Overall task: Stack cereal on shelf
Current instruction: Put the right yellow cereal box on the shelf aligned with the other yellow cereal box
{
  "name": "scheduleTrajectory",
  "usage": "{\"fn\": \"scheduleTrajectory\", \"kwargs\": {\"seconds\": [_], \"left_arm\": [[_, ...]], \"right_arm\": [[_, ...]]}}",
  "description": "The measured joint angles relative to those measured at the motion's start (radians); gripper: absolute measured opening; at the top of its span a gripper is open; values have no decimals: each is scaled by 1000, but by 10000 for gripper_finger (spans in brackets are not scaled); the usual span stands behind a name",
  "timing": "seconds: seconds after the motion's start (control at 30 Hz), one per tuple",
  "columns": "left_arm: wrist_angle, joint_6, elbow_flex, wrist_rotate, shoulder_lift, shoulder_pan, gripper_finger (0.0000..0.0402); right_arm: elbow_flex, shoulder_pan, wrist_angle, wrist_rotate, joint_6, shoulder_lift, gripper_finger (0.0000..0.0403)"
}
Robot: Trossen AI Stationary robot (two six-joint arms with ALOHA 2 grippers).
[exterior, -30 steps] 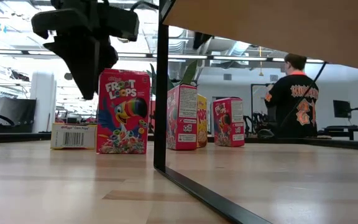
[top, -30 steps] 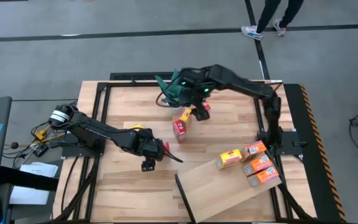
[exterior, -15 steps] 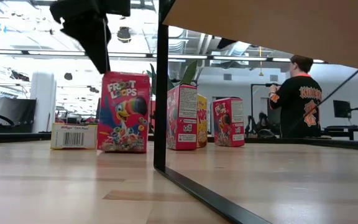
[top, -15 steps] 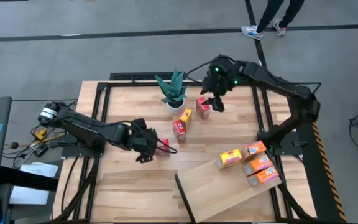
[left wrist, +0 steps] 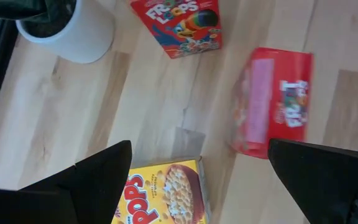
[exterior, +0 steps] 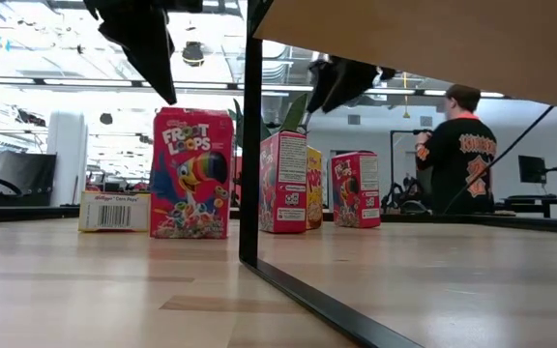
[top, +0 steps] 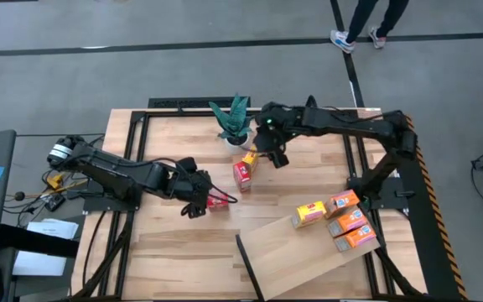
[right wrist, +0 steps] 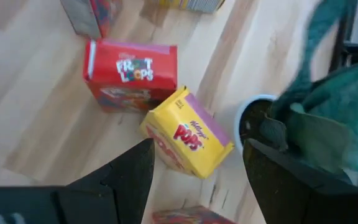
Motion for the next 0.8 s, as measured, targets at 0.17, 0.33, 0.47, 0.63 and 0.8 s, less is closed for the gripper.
{"fn": "scheduleTrajectory", "kwargs": {"seconds": [0.17,0.33,0.47,0.63,0.8], "left_arm": [[0,-19,0,5,0,4,368],[-1,-27,0,6,0,5,368],[-11,-30,0,5,0,5,368],[-25,-47,-3,5,0,5,368],[-26,-45,-4,-3,0,5,368]], "right_arm": [[56,17,3,10,-69,83,270],[117,23,-17,35,-102,158,270],[135,23,-55,47,-101,202,270],[139,21,-105,58,-103,207,270],[137,21,-110,58,-86,201,270]]}}
